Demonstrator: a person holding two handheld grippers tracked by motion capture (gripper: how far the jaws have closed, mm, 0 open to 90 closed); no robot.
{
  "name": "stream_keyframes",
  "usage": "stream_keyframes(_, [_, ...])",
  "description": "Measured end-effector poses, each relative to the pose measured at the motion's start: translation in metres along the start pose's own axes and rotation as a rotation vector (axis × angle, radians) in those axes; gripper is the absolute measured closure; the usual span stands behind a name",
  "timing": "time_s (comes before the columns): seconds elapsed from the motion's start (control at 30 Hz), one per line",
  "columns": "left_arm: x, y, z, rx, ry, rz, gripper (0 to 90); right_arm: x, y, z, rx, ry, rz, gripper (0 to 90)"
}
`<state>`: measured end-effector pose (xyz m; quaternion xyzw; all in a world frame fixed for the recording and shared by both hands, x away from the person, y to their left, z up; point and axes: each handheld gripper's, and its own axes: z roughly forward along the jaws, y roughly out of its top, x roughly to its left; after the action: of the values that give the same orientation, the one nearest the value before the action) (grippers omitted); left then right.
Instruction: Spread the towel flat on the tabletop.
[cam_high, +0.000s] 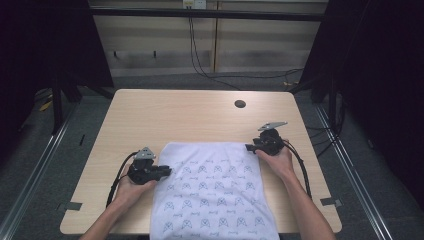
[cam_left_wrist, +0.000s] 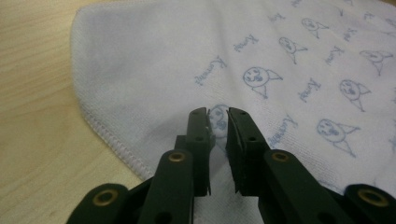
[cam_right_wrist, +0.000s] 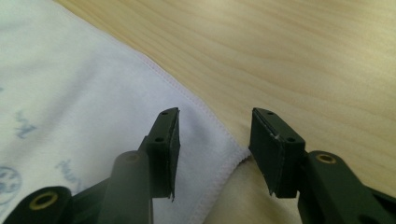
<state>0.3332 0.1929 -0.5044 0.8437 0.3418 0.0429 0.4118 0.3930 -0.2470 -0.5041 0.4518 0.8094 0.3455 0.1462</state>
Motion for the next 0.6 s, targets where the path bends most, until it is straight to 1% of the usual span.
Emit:
stream_keyframes(0.03, [0.0, 0.0, 0.0, 0.0, 0.0, 0.0, 75.6, 0.0, 0.0, 0.0, 0.0, 0.0, 0.0, 53.5])
stream_keyframes(0.07, [-0.001, 0.001, 0.0, 0.008, 0.008, 0.01, 75.6, 0.0, 0.0, 0.0, -0.005, 0.0, -0.004, 54.4])
stream_keyframes(0.1, [-0.001, 0.001, -0.001, 0.009, 0.016, 0.004, 74.0, 0.001, 0.0, 0.0, -0.004, 0.003, -0.002, 58.6])
stream_keyframes(0.13, [0.0, 0.002, -0.002, 0.001, 0.016, -0.03, 71.6, 0.003, -0.001, 0.0, -0.002, -0.002, -0.006, 66.2])
stream_keyframes(0.17, [0.001, 0.003, -0.003, -0.001, 0.02, -0.042, 68.2, 0.003, -0.001, -0.001, -0.007, 0.011, -0.014, 72.6])
stream_keyframes(0.2, [0.002, 0.006, -0.005, -0.002, 0.027, -0.023, 67.3, 0.004, -0.002, -0.001, -0.008, 0.027, 0.002, 80.8])
stream_keyframes(0.23, [0.003, 0.008, -0.007, -0.01, 0.042, -0.009, 64.4, 0.005, -0.003, -0.001, -0.018, 0.057, 0.019, 85.1])
stream_keyframes(0.27, [0.006, 0.009, -0.008, -0.018, 0.047, -0.01, 64.2, 0.005, -0.003, -0.001, -0.016, 0.057, 0.023, 85.8])
stream_keyframes(0.3, [0.014, 0.013, -0.009, -0.033, 0.049, -0.03, 64.1, 0.005, -0.003, -0.001, -0.018, 0.073, 0.029, 86.2])
stream_keyframes(0.33, [0.014, 0.013, -0.009, -0.033, 0.049, -0.03, 62.8, 0.005, -0.003, -0.001, -0.018, 0.073, 0.029, 86.2])
stream_keyframes(0.37, [0.02, 0.016, -0.009, -0.033, 0.059, -0.037, 62.8, 0.005, -0.003, -0.002, -0.019, 0.082, 0.032, 86.3])
stream_keyframes(0.4, [0.023, 0.017, -0.009, -0.056, 0.058, -0.042, 60.8, 0.006, -0.003, -0.003, -0.021, 0.087, 0.039, 86.5])
stream_keyframes(0.43, [0.027, 0.019, -0.008, -0.064, 0.064, -0.058, 60.9, 0.006, -0.003, -0.004, -0.019, 0.09, 0.043, 86.5])
stream_keyframes(0.47, [0.031, 0.023, -0.006, -0.057, 0.086, -0.058, 59.8, 0.007, -0.003, -0.005, -0.025, 0.096, 0.04, 86.5])
stream_keyframes(0.5, [0.033, 0.025, -0.005, -0.058, 0.096, -0.054, 58.2, 0.007, -0.003, -0.007, -0.032, 0.098, 0.038, 86.5])
stream_keyframes(0.57, [0.04, 0.028, -0.002, -0.068, 0.114, -0.078, 58.3, 0.008, -0.004, -0.009, -0.038, 0.103, 0.044, 86.5])
stream_keyframes(0.6, [0.044, 0.029, 0.001, -0.06, 0.131, -0.081, 58.4, 0.007, -0.004, -0.01, -0.041, 0.102, 0.045, 86.4])
